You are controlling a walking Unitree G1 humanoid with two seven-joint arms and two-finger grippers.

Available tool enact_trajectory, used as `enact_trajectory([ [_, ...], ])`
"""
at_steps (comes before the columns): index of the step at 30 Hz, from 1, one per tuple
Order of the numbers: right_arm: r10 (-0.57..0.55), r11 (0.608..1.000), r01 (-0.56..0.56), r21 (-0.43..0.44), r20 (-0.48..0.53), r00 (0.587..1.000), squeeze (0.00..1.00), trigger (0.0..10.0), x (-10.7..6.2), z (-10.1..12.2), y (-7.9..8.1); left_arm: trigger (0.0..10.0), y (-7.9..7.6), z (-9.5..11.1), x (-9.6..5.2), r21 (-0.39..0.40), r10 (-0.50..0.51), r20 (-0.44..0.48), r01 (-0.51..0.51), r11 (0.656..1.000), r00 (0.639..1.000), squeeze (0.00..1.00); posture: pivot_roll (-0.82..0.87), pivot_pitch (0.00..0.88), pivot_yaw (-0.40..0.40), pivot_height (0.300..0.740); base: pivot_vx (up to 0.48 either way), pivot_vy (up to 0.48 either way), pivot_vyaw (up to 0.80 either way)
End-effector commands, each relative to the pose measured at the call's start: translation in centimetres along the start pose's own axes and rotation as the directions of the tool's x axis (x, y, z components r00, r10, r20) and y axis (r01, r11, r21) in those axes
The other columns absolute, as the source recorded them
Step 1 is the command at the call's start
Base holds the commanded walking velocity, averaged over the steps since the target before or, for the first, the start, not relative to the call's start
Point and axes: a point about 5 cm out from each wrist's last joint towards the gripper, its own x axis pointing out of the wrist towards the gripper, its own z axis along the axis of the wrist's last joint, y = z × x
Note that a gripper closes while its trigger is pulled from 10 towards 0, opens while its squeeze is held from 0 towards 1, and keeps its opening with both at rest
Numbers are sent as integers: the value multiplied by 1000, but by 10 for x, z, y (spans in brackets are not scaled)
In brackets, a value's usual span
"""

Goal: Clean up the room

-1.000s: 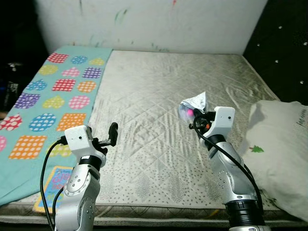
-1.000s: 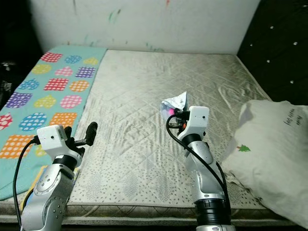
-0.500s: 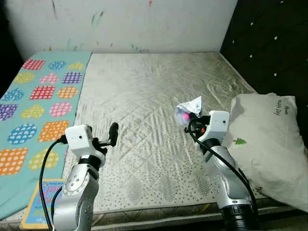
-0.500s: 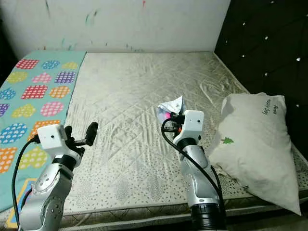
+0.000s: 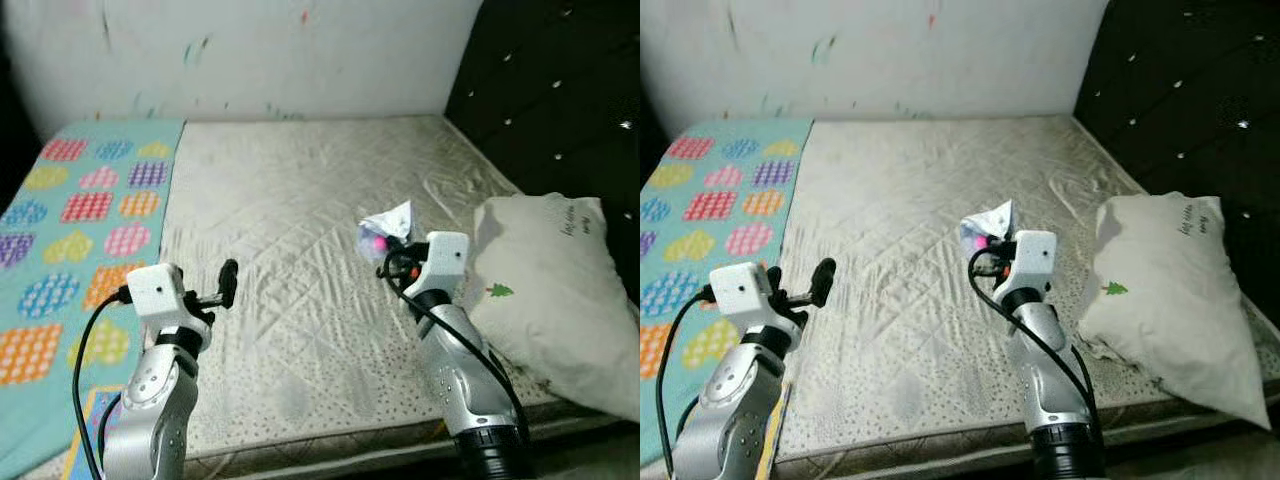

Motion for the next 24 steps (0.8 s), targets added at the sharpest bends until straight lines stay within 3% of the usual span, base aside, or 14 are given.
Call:
enact_trajectory([
  [1, -15, 1000, 15, -5, 6, 1000, 0, 10000, 1, 2, -3, 10000, -4, 0, 2, -4, -15, -5, 15, 1000, 1000, 0, -108, 0, 19, 740, 0, 330, 0],
  [17, 24, 1000, -24, -15, -6, 1000, 0, 10000, 3, 0, 3, 10000, -4, -1, 3, -5, -13, 0, 13, 1000, 1000, 0, -106, 0, 13, 740, 0, 326, 0],
  [24, 39, 999, -39, -20, -13, 999, 0, 10000, 3, -2, 5, 10000, -5, -1, 3, 1, -10, 6, 10, 1000, 1000, 0, -101, 0, 8, 740, 0, 0, 0],
])
